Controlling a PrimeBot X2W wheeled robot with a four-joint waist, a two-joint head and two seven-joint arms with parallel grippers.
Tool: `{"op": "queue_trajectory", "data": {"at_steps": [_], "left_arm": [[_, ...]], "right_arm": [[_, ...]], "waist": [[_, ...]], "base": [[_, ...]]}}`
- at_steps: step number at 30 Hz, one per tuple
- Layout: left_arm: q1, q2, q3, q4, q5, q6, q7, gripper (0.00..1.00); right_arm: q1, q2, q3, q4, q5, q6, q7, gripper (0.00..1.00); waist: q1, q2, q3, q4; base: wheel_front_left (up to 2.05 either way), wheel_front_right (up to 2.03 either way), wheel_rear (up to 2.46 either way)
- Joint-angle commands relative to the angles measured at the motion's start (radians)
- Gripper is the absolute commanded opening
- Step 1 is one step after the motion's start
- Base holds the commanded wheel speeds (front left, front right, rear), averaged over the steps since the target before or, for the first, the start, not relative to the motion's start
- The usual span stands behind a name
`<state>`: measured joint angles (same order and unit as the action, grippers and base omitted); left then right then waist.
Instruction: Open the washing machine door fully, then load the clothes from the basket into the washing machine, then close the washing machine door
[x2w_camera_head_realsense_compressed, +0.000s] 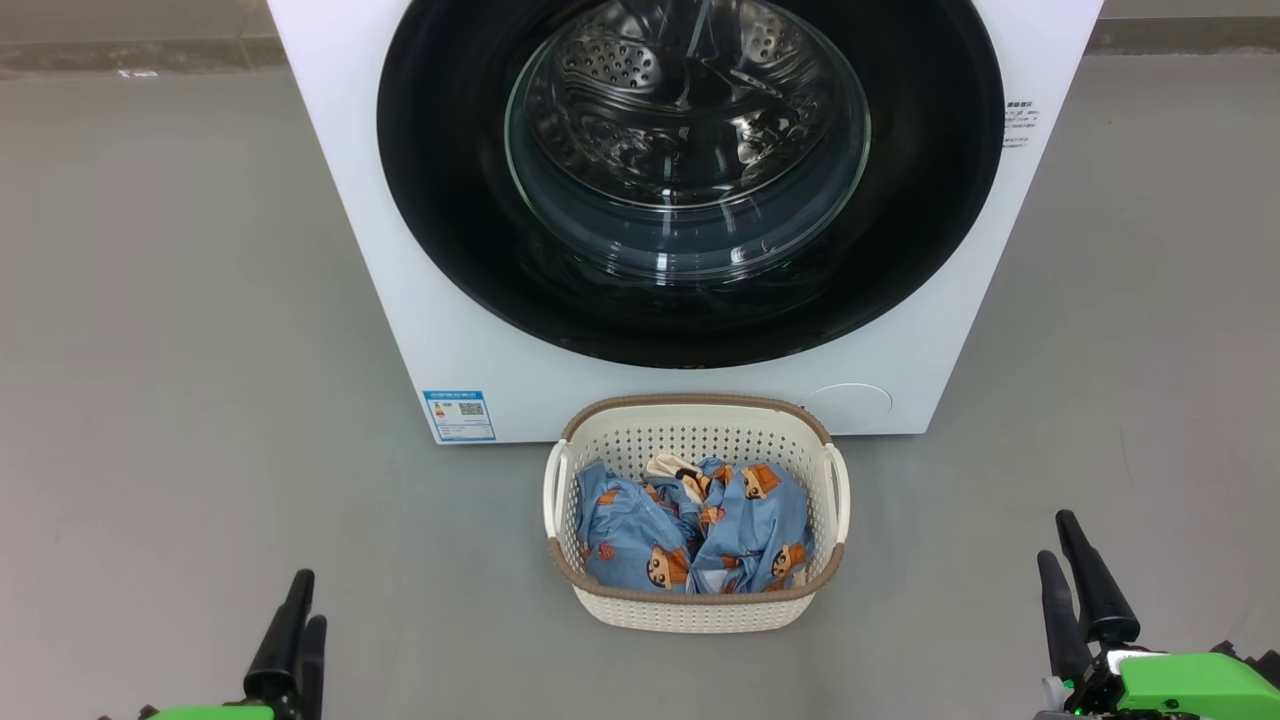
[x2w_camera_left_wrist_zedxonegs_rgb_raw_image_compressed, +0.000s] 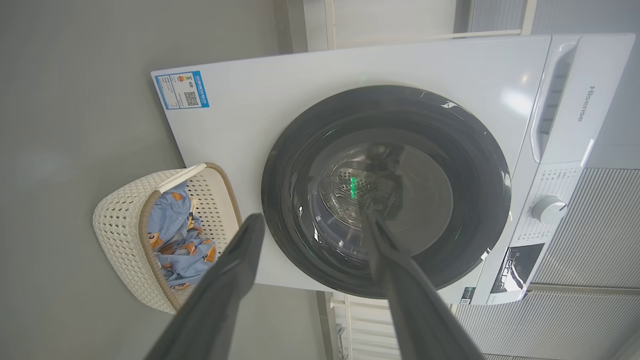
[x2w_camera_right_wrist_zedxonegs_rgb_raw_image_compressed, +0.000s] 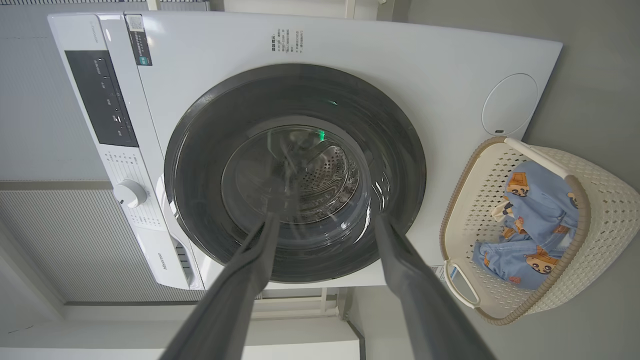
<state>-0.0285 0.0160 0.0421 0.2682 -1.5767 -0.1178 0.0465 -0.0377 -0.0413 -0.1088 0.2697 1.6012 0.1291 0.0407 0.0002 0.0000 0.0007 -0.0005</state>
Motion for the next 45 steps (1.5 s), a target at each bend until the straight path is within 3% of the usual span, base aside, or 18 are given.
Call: {"op": "queue_trajectory", "data": {"at_steps": [1,9,25,37,45], "left_arm": [[-0.048,0.015,0.005,-0.035,0.015,-0.003,-0.011,1.0],[-0.055,0.017,-0.003,-0.059,0.071,-0.004,-0.035,1.0],[-0.065,0.028,-0.032,-0.086,0.283,-0.006,-0.083,1.0],[-0.07,0.038,-0.05,-0.102,0.469,-0.007,-0.119,1.0],[-0.074,0.052,-0.062,-0.095,0.65,-0.008,-0.143,1.0]], "right_arm": [[-0.043,-0.017,0.01,-0.036,-0.019,0.0,-0.01,1.0],[-0.05,-0.032,0.034,-0.063,-0.05,0.0,-0.035,1.0],[-0.064,-0.066,0.092,-0.098,-0.196,0.001,-0.082,1.0],[-0.073,-0.092,0.123,-0.091,-0.411,0.001,-0.117,1.0],[-0.086,-0.107,0.151,-0.086,-0.566,0.001,-0.141,1.0]], "waist": [[-0.0002,0.0,0.0,0.0],[-0.0002,0.0,-0.001,-0.001],[-0.0002,0.0,-0.004,-0.001],[-0.0002,0.0,-0.007,-0.005],[-0.0002,0.0,-0.006,-0.008]], "base": [[0.0,0.0,0.0],[0.0,0.0,0.0],[0.0,0.0,0.0],[0.0,0.0,0.0],[0.0,0.0,0.0]]}}
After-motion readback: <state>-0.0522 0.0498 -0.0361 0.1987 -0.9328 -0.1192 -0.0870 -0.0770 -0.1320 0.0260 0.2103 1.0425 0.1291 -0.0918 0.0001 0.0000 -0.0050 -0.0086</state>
